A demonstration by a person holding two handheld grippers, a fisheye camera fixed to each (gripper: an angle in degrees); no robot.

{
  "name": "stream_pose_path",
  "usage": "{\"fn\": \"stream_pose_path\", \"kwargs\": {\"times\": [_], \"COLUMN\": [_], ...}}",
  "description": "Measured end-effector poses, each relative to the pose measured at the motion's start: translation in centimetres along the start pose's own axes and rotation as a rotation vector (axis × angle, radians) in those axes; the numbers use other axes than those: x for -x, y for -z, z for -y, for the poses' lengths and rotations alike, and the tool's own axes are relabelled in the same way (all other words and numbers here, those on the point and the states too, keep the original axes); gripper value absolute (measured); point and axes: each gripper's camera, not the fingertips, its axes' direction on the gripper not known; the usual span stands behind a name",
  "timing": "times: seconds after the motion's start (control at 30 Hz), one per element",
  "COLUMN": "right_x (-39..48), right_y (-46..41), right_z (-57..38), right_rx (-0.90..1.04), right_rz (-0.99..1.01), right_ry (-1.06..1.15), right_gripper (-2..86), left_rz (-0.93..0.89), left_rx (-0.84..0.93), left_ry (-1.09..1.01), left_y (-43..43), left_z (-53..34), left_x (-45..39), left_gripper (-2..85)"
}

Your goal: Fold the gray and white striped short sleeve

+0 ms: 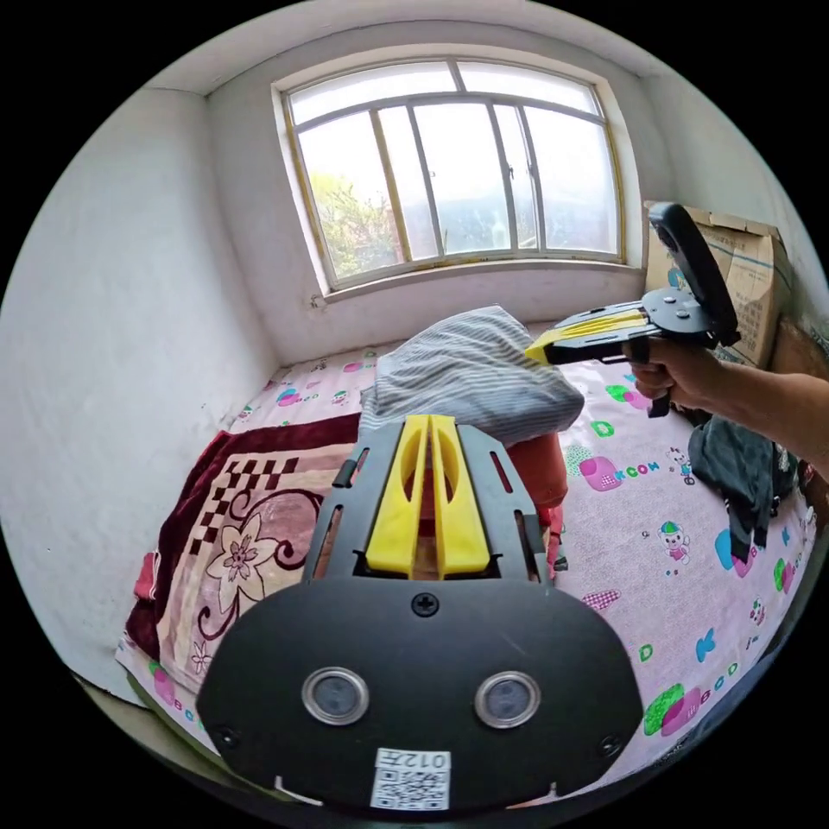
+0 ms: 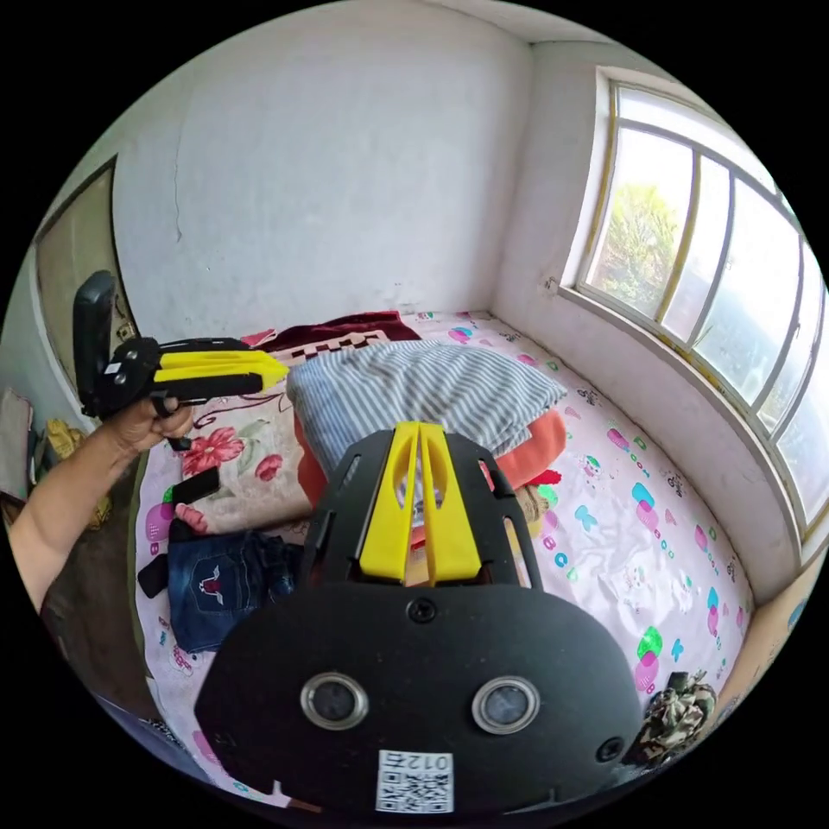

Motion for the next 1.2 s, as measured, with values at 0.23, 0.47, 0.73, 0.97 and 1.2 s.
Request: {"fn": "stream_pose_path", "kwargs": {"times": [0.23, 0.47, 0.73, 0.97, 1.2], "right_x": [-5.1, -8.8, -5.7, -0.6, -5.8], "right_y": [17.6, 40.7, 61.8, 73.2, 83.8], "right_z": [-10.0, -26.7, -53.1, -76.0, -85.0], "right_rx": [-0.165, -0.321, -0.233, -0.019, 0.090], "right_rz": [0.040, -0.114, -0.316, -0.382, -0.513], "right_ry": [-0.108, -0.280, -0.594, -0.968, -0.952], "right_gripper": [0.0, 0.2, 0.6, 0.3, 0.1], "left_rz": [-0.108, -0.171, -0.619, -0.947, -1.104], "left_rx": [0.231, -0.214, -0.362, -0.189, 0.190], "left_ry": [0.133, 0.173, 0.144, 0.212, -0.047], "left_y": [-8.7, -4.3, -2.6, -5.6, -8.1], "left_z": [2.0, 0.3, -6.9, -16.6, -20.5], "left_x": [0.2, -1.7, -12.6, -30.8, -50.7], "left_gripper": [-0.1, 0.2, 0.3, 0.4, 0.3]}}
